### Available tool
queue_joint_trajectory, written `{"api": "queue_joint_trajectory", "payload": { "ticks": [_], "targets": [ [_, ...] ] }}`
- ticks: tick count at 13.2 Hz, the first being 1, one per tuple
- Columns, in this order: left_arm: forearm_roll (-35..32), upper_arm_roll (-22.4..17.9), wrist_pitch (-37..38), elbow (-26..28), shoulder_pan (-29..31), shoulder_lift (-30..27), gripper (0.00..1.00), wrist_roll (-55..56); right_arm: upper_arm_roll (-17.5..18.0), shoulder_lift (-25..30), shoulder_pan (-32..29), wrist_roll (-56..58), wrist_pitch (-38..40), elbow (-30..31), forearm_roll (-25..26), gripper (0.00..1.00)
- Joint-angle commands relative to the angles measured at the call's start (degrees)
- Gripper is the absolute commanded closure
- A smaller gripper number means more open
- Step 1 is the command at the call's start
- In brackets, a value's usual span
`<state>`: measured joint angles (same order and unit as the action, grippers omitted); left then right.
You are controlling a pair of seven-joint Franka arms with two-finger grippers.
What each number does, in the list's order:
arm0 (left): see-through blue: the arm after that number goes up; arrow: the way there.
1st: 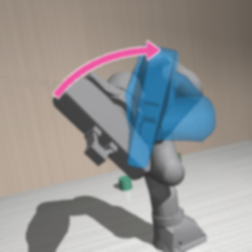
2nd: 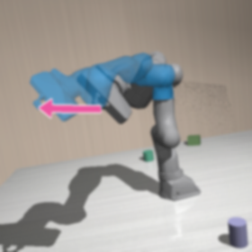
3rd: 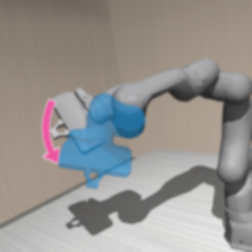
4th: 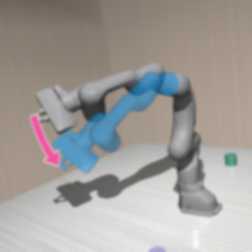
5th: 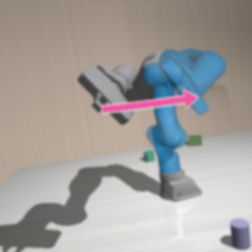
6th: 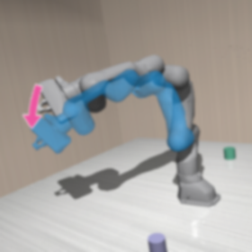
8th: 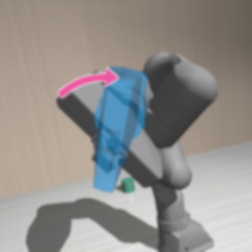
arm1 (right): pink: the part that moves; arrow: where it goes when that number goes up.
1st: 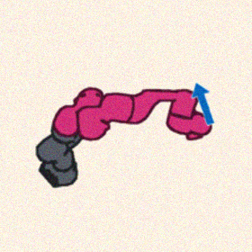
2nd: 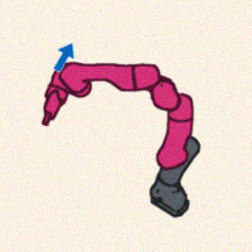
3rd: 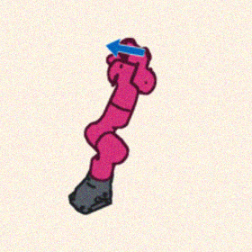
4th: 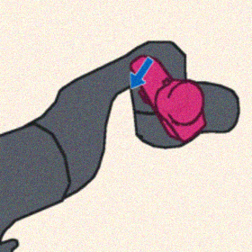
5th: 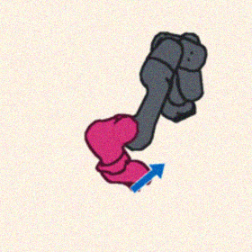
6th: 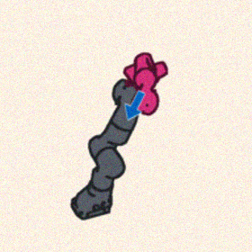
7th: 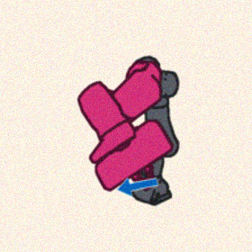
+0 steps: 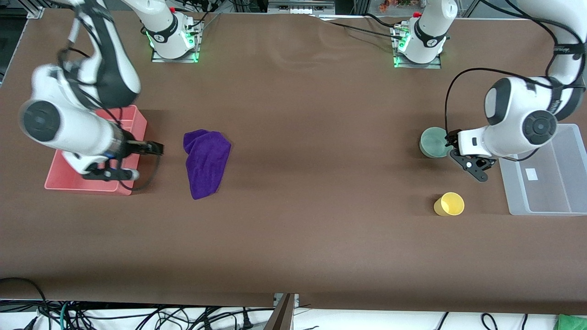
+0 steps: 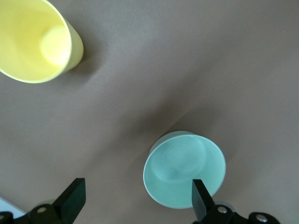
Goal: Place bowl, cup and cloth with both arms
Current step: 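Lower the right gripper onto the cloth while the left gripper reaches the bowl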
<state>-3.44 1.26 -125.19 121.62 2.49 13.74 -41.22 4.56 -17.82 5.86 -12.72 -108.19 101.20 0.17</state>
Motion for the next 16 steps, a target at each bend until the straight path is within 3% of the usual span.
{"api": "queue_joint_trajectory", "payload": {
  "ticks": [1, 2, 4, 5, 6, 7, 11, 12, 13, 14, 15, 16],
  "targets": [
    [-0.95, 0.14, -10.57, 8.25, 0.77, 0.05, 0.01, -1.58, 0.19, -1.42, 1.43, -5.54, -7.02, 4.96, 0.27, 0.00],
    [-0.95, 0.14, -13.13, 9.32, 0.77, 1.19, 0.01, -1.58, 0.19, -2.65, 2.22, -6.69, -9.04, 6.01, 0.27, 0.00],
    [-0.95, 0.14, -13.94, 9.34, 1.20, 4.96, 0.17, -1.58, 0.19, -4.93, 3.71, -8.89, -14.66, 8.38, 0.35, 0.00],
    [-0.95, 0.14, -14.20, 9.34, 1.29, 6.03, 0.42, -1.58, 0.19, -6.08, 4.41, -9.94, -17.47, 9.35, 0.35, 0.00],
    [-0.95, 0.14, -14.29, 9.25, 1.29, 6.21, 0.84, -1.58, 0.19, -7.39, 5.29, -11.43, -19.33, 9.62, 0.35, 0.00],
    [-0.95, 0.14, -14.29, 9.07, 1.29, 6.13, 1.00, -1.66, 0.19, -8.88, 6.26, -12.75, -20.74, 9.71, 0.35, 0.00],
    [-0.95, 0.14, -13.94, 8.55, 1.38, 5.60, 1.00, -4.65, 0.19, -12.32, 8.02, -13.73, -26.36, 12.25, 0.35, 0.00],
    [-0.95, 0.14, -13.68, 8.37, 1.38, 5.25, 1.00, -5.35, 0.19, -12.68, 8.29, -13.73, -28.46, 13.48, 0.35, 0.07],
    [-0.95, 0.06, -12.72, 7.15, 2.08, 4.12, 1.00, -6.84, 0.19, -12.59, 8.29, -13.73, -30.57, 14.88, 0.35, 0.53],
    [-0.95, 0.05, -8.27, 5.22, 3.04, 2.54, 1.00, -9.03, 0.19, -12.59, 8.29, -13.73, -30.77, 15.25, 0.35, 0.92],
    [-0.95, 0.05, -0.83, 1.20, 3.83, 1.91, 1.00, -10.79, 0.19, -12.59, 8.29, -13.73, -30.60, 15.25, 0.27, 1.00],
    [-0.87, -0.03, 7.68, -4.23, 5.15, 1.99, 1.00, -12.55, 0.19, -12.59, 8.29, -13.73, -30.59, 15.25, 0.35, 1.00]
  ]
}}
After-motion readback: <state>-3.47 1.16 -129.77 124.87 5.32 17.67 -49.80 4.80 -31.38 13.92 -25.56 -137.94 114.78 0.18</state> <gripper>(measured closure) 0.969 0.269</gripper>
